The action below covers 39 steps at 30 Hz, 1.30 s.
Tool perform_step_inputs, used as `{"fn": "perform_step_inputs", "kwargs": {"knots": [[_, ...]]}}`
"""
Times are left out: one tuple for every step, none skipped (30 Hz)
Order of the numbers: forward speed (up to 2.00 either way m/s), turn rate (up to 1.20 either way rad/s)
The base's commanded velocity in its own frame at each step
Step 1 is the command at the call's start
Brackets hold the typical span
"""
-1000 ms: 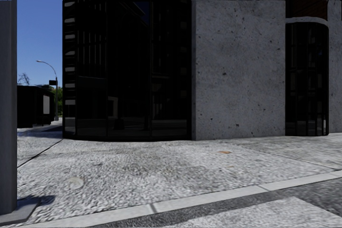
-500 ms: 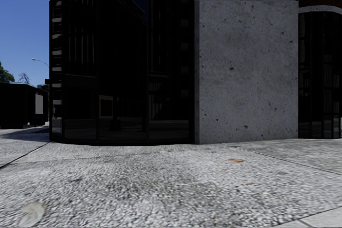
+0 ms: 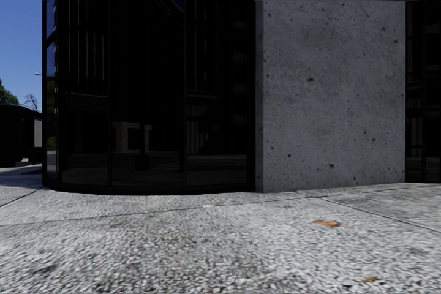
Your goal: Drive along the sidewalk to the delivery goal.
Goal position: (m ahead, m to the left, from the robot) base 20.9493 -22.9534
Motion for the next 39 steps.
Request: {"fn": "perform_step_inputs", "kwargs": {"knots": [[1.31,0.00],[1.31,0.00],[1.31,0.00],[1.31,0.00],[1.31,0.00],[1.31,0.00],[1.31,0.00],[1.31,0.00],[1.31,0.00],[1.31,0.00],[1.31,0.00],[1.31,0.00],[1.31,0.00],[1.31,0.00],[1.31,0.00],[1.31,0.00],[1.31,0.00],[1.31,0.00],[1.31,0.00],[1.31,0.00],[1.31,0.00],[1.31,0.00],[1.31,0.00],[1.31,0.00],[1.31,0.00],[1.31,0.00],[1.31,0.00],[1.31,0.00],[1.31,0.00],[1.31,0.00],[1.31,0.00],[1.31,0.00],[1.31,0.00],[1.31,-0.21],[1.31,-0.36],[1.31,-0.47],[1.31,-0.47],[1.31,-0.65],[1.31,-0.81]]}}
